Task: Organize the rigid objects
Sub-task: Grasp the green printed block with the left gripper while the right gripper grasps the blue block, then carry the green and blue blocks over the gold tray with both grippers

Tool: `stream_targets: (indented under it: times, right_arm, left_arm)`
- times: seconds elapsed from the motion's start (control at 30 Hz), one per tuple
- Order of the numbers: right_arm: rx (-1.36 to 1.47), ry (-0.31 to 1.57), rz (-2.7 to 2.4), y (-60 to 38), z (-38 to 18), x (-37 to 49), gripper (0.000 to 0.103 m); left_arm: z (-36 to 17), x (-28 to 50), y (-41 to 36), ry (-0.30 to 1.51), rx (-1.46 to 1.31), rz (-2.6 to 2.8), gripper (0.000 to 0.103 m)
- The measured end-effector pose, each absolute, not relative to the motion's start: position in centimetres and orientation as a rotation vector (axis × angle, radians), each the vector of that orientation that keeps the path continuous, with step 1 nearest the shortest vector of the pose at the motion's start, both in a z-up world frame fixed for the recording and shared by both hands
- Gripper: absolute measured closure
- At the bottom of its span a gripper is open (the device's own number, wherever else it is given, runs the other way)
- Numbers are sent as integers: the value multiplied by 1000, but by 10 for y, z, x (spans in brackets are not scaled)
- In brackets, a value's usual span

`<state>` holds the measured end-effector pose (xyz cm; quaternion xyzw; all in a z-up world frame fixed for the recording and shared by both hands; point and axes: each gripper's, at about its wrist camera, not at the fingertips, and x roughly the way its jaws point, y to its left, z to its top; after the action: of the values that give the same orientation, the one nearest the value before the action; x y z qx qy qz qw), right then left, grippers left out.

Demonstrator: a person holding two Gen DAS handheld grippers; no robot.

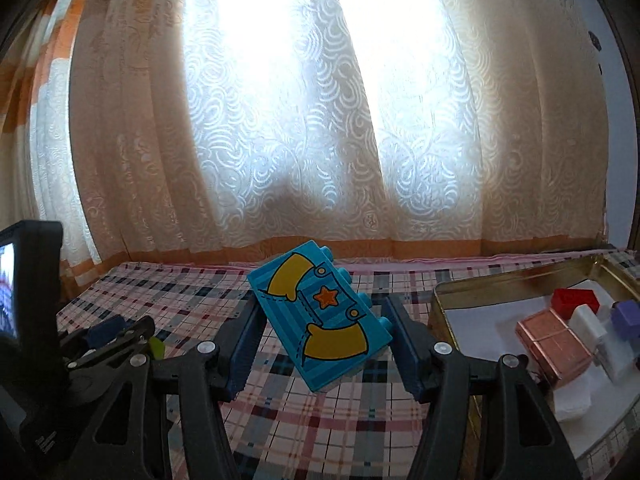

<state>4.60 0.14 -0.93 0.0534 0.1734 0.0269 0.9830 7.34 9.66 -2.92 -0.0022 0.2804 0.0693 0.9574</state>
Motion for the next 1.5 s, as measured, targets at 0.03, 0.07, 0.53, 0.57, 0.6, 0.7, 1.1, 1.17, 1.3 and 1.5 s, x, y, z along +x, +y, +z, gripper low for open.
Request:
stream_targets:
  times: [0.03,0.07,0.53,0.57,0.6,0.7,1.1,1.17,1.3,1.5]
  right_arm:
    - [103,342,54,1,-9,43,41]
    - [98,338,55,2,-9,40,41]
    - [74,313,74,9,-6,24,41]
    - [74,312,74,9,-6,23,41]
    - [74,311,74,9,-6,21,41]
    - [76,309,72,8,-5,18,41]
    - [83,309,67,1,-5,7,41]
    - [83,308,65,0,-5,5,41]
    - [83,307,61,-3,-5,1,41]
    - [80,307,54,-10,-5,-4,41]
  left_arm:
    - [-29,72,95,563,-3,137,73]
    - [-28,70,94,555,-1,135,73]
    - [-24,56,94,519,-21,150,73]
    - [-24,55,93,518,-22,151,73]
    - [-24,54,93,517,-24,150,73]
    - [-24,50,92,517,-30,146,73]
    - [-23,32,83,509,-48,128,73]
    - [-23,30,81,505,-47,128,73]
    - [-22,27,78,505,-50,126,73]
    - [-21,19,67,501,-47,105,73]
